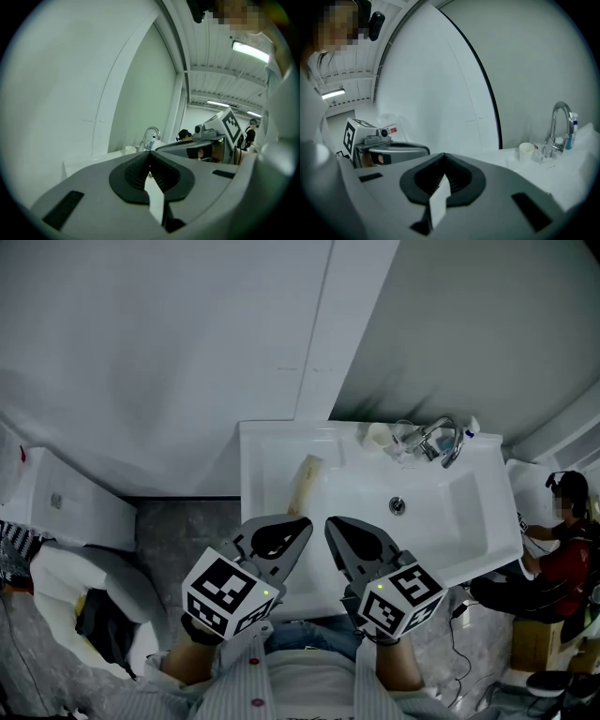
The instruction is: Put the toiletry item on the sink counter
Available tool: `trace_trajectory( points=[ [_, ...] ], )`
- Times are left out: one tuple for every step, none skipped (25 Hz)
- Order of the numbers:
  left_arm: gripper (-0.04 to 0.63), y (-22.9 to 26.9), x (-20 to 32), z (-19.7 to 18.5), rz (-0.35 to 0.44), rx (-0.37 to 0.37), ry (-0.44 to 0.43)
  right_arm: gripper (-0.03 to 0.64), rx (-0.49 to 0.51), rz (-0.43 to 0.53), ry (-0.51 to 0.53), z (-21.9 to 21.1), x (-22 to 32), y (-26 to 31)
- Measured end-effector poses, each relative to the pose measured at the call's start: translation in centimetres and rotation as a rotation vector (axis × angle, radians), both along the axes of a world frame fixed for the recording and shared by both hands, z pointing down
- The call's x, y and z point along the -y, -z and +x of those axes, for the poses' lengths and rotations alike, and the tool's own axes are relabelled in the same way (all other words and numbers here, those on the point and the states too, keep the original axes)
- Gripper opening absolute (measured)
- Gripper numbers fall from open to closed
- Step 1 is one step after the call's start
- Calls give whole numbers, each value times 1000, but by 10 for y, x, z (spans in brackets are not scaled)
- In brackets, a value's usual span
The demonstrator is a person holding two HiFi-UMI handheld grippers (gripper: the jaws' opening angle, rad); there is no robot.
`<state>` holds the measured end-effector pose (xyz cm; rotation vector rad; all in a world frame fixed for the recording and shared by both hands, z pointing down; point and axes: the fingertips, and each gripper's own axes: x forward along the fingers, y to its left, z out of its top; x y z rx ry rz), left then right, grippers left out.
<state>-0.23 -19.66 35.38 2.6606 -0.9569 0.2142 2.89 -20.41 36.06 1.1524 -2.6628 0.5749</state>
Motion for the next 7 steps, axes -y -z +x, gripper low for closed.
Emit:
trace_trajectory(
  points=[
    [17,-1,0,0,3,8,-7,9,-1,0,1,0,0,0],
    [17,-1,1,0,6,17,-14,9,-2,1,2,0,1,1],
    [17,-1,2,0,11,25,-19,9,-1,3,1,0,1,1],
    [17,-1,3,0,16,32,-24,9,1,5,-1,1,2,1],
    [17,-1,4,-1,21,37,-27,9,2,7,-2,1,2,1],
    [17,0,5,-2,26,41,-30,9,3,9,-3,1,3,2],
    [17,0,6,-2,30,44,-32,9,3,11,-4,1,3,2]
  ],
)
